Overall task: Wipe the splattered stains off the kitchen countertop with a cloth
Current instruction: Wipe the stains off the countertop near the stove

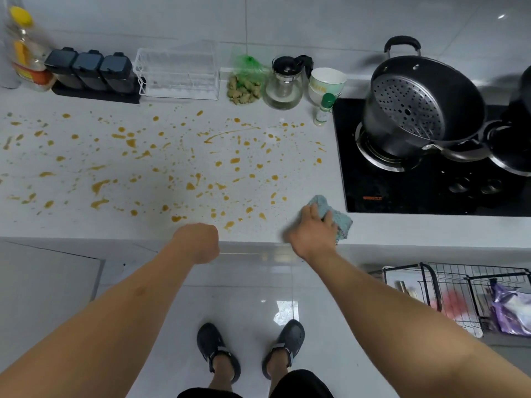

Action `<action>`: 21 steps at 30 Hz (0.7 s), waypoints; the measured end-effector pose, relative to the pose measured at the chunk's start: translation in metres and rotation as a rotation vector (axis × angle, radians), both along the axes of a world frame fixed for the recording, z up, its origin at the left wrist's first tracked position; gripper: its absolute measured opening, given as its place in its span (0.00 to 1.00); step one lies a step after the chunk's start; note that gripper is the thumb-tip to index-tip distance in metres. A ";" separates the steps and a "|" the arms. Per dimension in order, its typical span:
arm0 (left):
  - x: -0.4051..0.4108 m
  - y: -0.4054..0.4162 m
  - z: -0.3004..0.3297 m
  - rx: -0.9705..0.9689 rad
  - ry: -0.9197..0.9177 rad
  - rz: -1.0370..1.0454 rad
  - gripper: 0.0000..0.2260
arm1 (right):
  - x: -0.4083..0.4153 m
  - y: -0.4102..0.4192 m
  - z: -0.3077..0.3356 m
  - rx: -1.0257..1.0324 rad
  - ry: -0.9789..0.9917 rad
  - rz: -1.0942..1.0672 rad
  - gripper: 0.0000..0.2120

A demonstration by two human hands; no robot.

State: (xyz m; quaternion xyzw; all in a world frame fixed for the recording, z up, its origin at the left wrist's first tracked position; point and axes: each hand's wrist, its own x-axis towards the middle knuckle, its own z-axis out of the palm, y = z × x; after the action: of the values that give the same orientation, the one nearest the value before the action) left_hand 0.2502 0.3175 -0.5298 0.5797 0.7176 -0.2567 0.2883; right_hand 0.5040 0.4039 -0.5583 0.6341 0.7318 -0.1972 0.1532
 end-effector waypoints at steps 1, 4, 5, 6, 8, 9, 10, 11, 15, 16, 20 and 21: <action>0.000 0.001 -0.001 0.008 0.004 -0.002 0.07 | -0.010 -0.007 0.000 -0.006 0.034 0.037 0.34; 0.000 0.001 0.001 0.005 0.011 -0.005 0.06 | -0.004 -0.010 0.000 0.037 0.129 0.226 0.23; 0.001 0.001 0.002 0.004 0.014 -0.010 0.05 | 0.009 -0.006 0.001 0.052 0.157 0.262 0.21; 0.001 0.001 0.002 0.000 0.015 -0.011 0.05 | 0.024 -0.002 0.001 0.055 0.175 0.266 0.20; 0.002 0.001 0.004 -0.004 0.008 -0.010 0.05 | 0.055 0.012 0.003 0.084 0.154 0.201 0.18; 0.002 0.002 0.005 -0.008 0.003 -0.012 0.05 | 0.065 0.018 0.004 0.102 0.129 0.138 0.18; 0.003 0.001 0.005 -0.013 -0.002 -0.015 0.06 | 0.071 0.022 0.006 0.118 0.108 0.069 0.18; 0.004 0.000 0.005 -0.015 -0.006 -0.016 0.06 | 0.070 0.026 0.007 0.137 0.077 0.023 0.18; 0.006 -0.002 0.004 -0.002 -0.013 -0.006 0.08 | 0.025 0.020 0.012 0.153 -0.052 0.112 0.17; 0.007 -0.002 0.004 -0.003 -0.015 -0.002 0.09 | 0.012 0.014 0.011 0.157 -0.028 0.158 0.17; 0.004 -0.005 0.003 0.003 -0.010 -0.010 0.08 | -0.028 -0.009 0.012 0.180 0.092 0.324 0.19; 0.003 -0.006 0.003 0.006 -0.011 -0.008 0.09 | -0.030 -0.010 0.012 0.173 0.146 0.346 0.22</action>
State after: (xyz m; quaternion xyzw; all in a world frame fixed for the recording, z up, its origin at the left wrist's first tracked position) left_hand 0.2532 0.3116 -0.5268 0.5848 0.7144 -0.2527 0.2896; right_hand 0.4740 0.3937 -0.5466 0.4939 0.8532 -0.1498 0.0760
